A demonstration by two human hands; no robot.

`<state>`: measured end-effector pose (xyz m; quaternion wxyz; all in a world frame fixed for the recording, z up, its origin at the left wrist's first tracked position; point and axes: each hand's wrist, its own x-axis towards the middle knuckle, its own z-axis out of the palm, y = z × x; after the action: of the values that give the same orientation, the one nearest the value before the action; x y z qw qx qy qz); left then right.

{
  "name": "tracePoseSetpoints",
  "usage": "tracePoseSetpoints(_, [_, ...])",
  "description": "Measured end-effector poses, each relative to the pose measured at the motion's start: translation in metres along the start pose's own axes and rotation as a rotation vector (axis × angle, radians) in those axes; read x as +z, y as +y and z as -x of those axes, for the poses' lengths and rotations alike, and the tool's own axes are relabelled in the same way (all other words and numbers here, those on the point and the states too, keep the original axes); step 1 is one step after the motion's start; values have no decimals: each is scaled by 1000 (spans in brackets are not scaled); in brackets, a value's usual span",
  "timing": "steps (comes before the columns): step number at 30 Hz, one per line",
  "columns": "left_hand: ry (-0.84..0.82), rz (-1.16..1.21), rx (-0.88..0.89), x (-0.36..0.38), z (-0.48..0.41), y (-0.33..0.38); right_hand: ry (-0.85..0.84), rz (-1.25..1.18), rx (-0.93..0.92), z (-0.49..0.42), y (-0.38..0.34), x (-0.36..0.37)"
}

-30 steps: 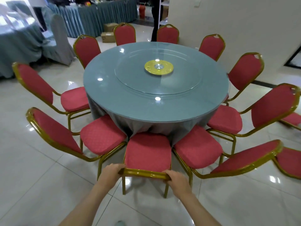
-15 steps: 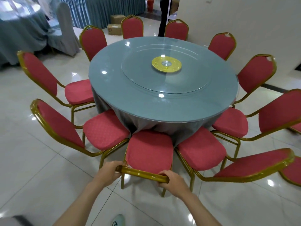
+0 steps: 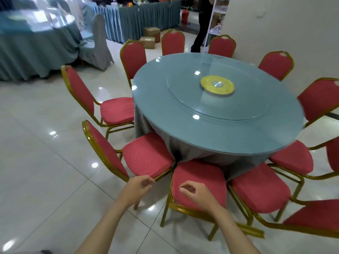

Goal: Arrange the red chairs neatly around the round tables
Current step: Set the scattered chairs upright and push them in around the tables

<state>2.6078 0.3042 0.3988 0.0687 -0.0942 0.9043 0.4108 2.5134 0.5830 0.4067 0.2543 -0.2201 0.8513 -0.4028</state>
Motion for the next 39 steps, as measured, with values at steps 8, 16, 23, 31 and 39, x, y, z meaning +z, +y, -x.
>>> tracePoseSetpoints(8, [178,62,-28,-115,-14,-51,-50,21,-20,-99,-58,76])
tracePoseSetpoints(16, [342,117,-68,-210,-54,-107,-89,68,-55,-203,-116,134])
tracePoseSetpoints(23, [282,125,-78,-295,-123,-165,-31,2,-41,-314,-170,171])
tracePoseSetpoints(31, [97,39,-41,-369,-184,-219,14,-50,21,-376,-215,200])
tracePoseSetpoints(39, [-222,-124,137,-389,-259,-263,202,-110,222,-379,-228,233])
